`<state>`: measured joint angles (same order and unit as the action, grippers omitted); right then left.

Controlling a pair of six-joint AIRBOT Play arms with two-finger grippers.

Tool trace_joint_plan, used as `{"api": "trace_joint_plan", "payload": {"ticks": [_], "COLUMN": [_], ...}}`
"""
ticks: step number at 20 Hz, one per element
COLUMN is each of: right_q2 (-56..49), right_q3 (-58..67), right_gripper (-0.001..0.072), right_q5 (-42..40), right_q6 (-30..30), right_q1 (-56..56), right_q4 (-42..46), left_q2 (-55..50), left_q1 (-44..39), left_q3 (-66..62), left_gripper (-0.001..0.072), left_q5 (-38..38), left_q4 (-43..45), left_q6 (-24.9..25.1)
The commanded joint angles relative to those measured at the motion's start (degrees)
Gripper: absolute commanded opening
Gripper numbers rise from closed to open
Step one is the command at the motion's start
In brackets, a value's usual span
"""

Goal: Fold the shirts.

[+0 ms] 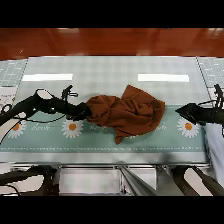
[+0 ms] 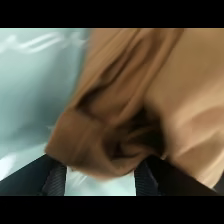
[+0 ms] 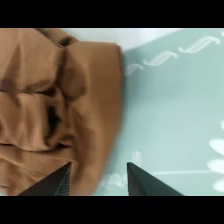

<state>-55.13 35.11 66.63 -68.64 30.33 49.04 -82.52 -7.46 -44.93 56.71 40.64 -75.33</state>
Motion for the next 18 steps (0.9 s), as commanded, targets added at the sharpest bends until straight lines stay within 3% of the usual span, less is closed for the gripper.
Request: {"api": "trace_joint_plan", "payload": {"ticks": [1, 2, 3, 6, 15, 16, 18], "right_q2": [0.1, 0.1, 0.1, -0.8, -19.8, -21.4, -22.7], "right_q3": [-4.5, -6.4, -7.6, -8.3, -4.5, -2.6, 2.3], "right_gripper": [0.04, 0.04, 0.04, 0.04, 0.0388, 0.0306, 0.0026], "right_q5": [-2.2, -3.3, -3.9, -3.7, -15.6, -15.6, -15.2], "right_q6": [-2.4, -2.4, -2.1, -1.2, 3.4, 3.4, 4.7], "right_q1": [0.2, 0.2, 0.2, 0.0, -17.0, -18.3, -19.9], "right_q4": [4.5, 3.2, 2.0, 0.3, -15.7, -16.0, -15.1], "left_q2": [-1.4, -1.5, -1.3, -1.2, -0.3, 0.1, 1.6], "left_q1": [-1.3, -1.3, -1.4, -1.4, -1.4, -1.4, -0.6], "left_q3": [-0.1, -0.5, -0.9, -2.7, -3.7, -3.7, -3.8], "left_gripper": [0.0484, 0.0194, 0.003, 0.0025, 0.0025, 0.0025, 0.0025], "left_q5": [-7.3, -7.2, -7.1, -4.2, -1.7, -1.5, -0.7], "left_q4": [-3.2, -5.2, -5.6, -5.6, -5.6, -5.6, -5.6], "left_q6": [1.2, 1.2, 1.9, 4.8, 4.8, 4.8, 4.9]}}
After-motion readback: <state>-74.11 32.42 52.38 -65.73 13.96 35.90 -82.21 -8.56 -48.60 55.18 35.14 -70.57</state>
